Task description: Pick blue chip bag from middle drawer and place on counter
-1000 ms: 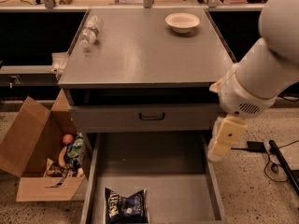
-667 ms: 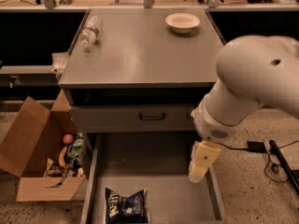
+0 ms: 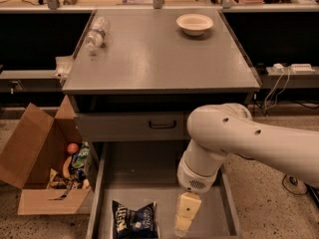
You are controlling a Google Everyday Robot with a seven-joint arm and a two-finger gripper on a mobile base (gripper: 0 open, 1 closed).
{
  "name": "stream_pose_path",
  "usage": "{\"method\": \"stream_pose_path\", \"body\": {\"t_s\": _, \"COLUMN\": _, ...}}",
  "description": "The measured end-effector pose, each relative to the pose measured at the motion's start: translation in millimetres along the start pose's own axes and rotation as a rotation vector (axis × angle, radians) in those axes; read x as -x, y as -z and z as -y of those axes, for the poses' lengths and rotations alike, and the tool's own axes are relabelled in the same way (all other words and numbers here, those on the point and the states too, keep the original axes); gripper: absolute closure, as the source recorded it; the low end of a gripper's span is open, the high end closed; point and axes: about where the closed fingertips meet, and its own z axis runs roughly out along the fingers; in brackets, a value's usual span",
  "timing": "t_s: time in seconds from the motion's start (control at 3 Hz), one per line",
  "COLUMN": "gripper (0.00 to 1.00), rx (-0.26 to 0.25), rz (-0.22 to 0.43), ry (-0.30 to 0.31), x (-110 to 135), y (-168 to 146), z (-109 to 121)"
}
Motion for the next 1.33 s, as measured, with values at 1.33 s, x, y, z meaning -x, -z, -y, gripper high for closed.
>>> {"method": "stream_pose_path", "body": {"t_s": 1.33, "gripper": 0.00, "rx": 0.062, "rz": 0.144, "ry": 0.072, "x": 28.6, "y": -173.2, "z": 48.8}}
